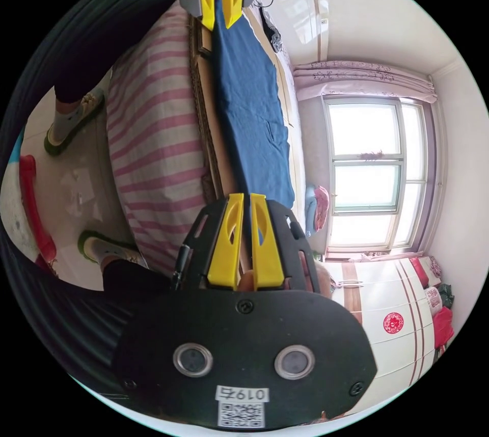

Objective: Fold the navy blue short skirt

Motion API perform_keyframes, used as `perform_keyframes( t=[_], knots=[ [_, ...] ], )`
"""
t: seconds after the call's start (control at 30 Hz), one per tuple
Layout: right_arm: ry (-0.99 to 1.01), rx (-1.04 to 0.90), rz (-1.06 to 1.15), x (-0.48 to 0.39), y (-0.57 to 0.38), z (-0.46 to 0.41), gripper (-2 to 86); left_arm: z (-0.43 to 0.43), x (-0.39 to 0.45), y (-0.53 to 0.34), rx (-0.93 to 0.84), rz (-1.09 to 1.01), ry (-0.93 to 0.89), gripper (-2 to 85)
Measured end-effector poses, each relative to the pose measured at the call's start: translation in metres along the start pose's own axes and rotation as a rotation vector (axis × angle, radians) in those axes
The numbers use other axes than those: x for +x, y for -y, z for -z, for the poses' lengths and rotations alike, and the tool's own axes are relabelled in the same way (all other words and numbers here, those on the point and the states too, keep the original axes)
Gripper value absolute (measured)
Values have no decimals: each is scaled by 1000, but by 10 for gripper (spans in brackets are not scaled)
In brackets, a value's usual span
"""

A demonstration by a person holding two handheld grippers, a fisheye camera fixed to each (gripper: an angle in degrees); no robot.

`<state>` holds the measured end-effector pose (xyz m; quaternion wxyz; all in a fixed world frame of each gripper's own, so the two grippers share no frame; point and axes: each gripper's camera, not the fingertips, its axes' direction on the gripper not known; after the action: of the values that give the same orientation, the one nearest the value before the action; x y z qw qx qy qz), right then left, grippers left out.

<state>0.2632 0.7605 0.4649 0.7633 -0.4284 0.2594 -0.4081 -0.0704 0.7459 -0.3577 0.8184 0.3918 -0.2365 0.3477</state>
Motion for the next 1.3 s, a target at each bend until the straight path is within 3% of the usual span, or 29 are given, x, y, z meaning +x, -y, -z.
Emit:
perform_keyframes(
  t=[0.33, 0.6, 0.83, 1.0, 1.3],
  knots=[
    [-19, -7, 6, 13, -1, 5, -7, -22, 19, -7, -34, -147, 28, 7],
    [-14, 16, -8, 27, -7, 18, 3, -38, 27, -15, -52, -145, 5, 5],
    [7, -57, -83, 65, -47, 27, 61, -36, 15, -56, -8, 65, 31, 8],
    [13, -126, -39, 78, -71, 25, 57, -64, 21, -94, -107, 19, 82, 12],
    [-15, -175, 1, 99, -75, 42, 40, -102, 21, -115, -88, -79, 65, 23]
  ],
)
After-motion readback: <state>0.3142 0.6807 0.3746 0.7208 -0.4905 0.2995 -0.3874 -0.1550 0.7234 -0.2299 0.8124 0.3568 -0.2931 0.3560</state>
